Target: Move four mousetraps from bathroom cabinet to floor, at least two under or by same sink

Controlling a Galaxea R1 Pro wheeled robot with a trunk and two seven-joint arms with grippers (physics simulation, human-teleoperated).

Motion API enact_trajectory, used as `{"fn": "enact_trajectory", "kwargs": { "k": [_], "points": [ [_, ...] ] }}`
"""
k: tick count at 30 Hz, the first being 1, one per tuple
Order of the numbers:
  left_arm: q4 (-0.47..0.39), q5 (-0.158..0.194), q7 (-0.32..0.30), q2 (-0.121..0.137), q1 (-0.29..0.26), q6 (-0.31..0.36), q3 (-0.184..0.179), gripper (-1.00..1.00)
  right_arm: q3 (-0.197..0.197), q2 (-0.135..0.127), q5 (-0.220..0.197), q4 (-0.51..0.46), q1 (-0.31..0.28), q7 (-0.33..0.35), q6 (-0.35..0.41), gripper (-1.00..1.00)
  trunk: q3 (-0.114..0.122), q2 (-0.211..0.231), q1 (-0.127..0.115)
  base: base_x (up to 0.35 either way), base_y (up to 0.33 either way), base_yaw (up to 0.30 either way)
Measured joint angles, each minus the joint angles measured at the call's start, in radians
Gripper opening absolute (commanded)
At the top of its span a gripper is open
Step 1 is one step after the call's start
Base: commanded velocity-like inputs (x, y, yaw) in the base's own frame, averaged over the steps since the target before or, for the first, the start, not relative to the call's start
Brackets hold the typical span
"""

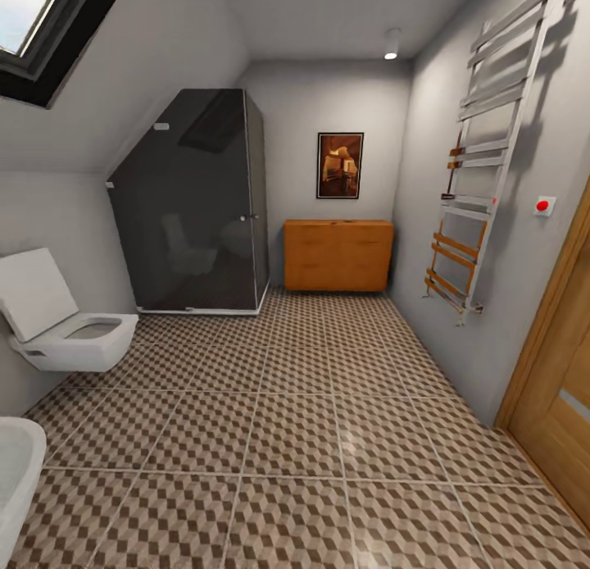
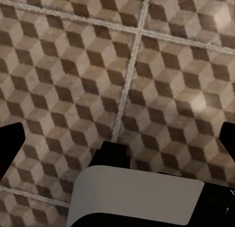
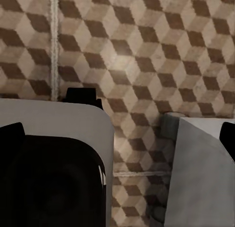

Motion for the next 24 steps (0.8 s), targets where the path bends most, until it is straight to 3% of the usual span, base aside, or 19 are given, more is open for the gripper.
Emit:
{"fn": "enact_trajectory", "kwargs": {
  "k": [16, 24],
  "points": [
    [-0.001, 0.0, 0.0, 0.0, 0.0, 0.0, 0.0, 1.0, -0.002, -0.001, 0.002, 0.0, 0.0, -0.01, 0.0, 1.0, 0.0, 0.0, 0.0, 0.0, 0.0, 0.269],
    [-0.001, -0.001, 0.0, 0.0, 0.0, 0.001, 0.0, 1.0, -0.006, -0.002, -0.007, 0.0, 0.0, -0.006, -0.007, 1.0, 0.0, 0.0, 0.0, 0.0, 0.0, 0.091]
  ]
}}
